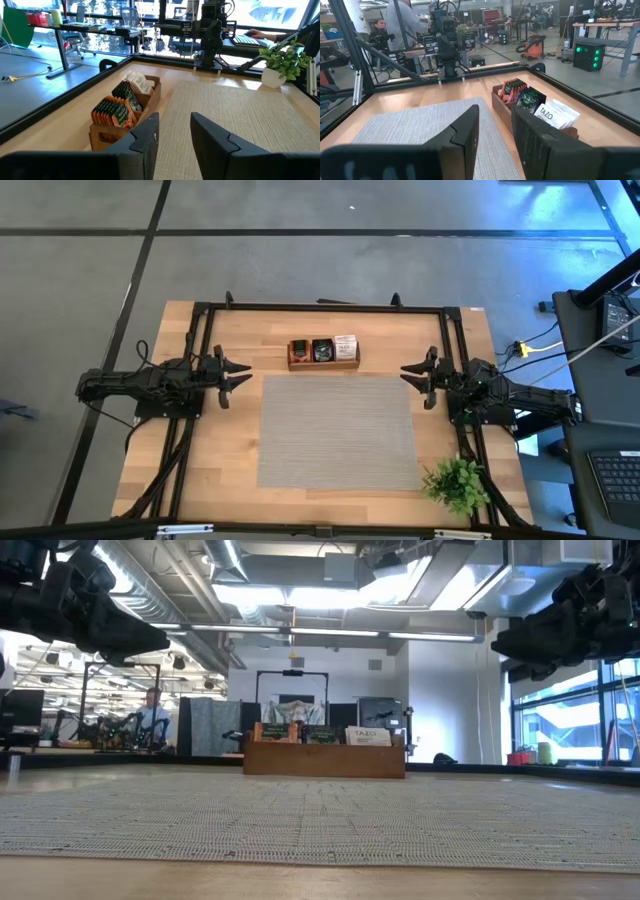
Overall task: Pick & Place Tea
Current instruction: Return to Home Position
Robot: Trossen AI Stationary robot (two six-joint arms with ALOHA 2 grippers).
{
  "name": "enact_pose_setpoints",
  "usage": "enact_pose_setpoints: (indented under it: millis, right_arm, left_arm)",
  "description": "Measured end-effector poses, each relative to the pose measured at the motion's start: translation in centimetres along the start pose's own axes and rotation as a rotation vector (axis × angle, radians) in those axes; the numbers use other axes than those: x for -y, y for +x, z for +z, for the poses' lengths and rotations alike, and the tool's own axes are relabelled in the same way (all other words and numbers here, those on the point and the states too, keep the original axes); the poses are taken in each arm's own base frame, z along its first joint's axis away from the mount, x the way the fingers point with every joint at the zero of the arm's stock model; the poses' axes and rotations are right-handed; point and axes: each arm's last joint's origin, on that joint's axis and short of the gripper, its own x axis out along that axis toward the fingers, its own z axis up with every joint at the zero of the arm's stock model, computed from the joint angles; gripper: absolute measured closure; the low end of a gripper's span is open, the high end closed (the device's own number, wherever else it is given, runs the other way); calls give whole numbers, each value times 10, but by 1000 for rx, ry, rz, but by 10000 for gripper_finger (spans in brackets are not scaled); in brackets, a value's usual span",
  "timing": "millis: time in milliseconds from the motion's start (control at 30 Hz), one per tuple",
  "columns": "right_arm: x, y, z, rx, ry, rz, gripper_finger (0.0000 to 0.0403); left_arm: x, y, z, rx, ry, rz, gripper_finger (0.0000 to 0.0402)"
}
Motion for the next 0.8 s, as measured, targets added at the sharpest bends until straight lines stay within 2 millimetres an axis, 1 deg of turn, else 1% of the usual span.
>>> enact_pose_setpoints:
  millis: [800]
  right_arm:
    - [0, 0, 0, 0, 0, 0, 286]
  left_arm:
    - [0, 0, 0, 0, 0, 0, 294]
